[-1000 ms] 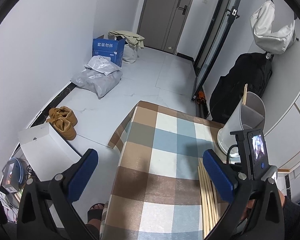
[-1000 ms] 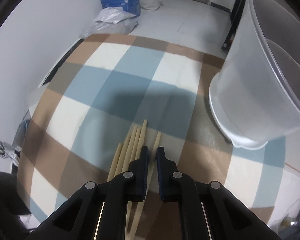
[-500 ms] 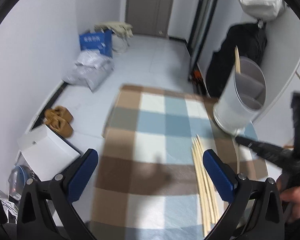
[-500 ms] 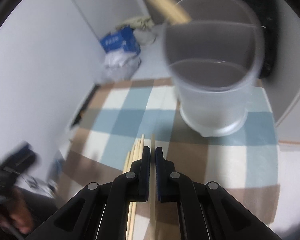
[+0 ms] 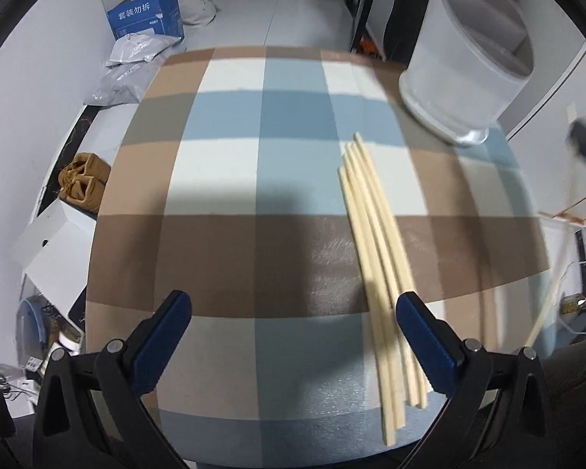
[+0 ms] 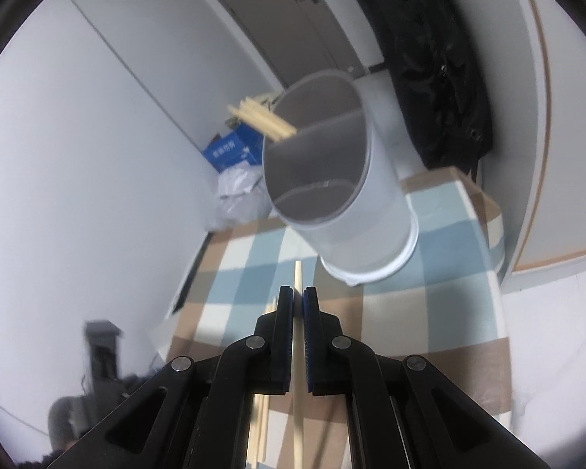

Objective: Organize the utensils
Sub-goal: 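Grasp a chopstick with the left tool while the right tool holds its chopstick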

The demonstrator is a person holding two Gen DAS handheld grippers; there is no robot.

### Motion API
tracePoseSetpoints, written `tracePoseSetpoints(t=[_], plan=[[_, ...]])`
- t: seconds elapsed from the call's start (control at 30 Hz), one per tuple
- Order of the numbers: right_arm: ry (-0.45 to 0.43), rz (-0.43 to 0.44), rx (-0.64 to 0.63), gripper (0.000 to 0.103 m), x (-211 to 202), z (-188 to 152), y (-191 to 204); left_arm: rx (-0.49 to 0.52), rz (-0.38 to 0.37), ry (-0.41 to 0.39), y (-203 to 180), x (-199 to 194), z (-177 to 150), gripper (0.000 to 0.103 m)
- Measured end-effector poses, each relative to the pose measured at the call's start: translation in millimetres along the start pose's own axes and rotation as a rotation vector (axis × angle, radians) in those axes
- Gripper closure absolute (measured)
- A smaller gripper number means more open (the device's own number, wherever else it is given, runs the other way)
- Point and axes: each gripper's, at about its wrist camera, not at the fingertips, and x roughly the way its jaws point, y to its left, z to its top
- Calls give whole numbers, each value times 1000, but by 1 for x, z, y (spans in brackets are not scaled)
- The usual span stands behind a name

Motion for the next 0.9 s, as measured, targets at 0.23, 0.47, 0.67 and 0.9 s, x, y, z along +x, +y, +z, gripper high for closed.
tracePoseSetpoints(t=[0.23, 0.47, 0.67, 0.9], plan=[[-84, -17, -10, 99, -25, 6, 1, -59, 38, 51, 8, 8, 1, 1], [-97, -11, 7, 99, -33, 6, -6, -58, 54, 52, 3, 11, 6, 1], [-95, 3, 44, 99, -36, 6, -14, -48, 91, 73, -3, 17, 8, 1], [-70, 9, 33, 99, -28, 7, -13, -13, 87, 66, -13, 24, 31, 14]])
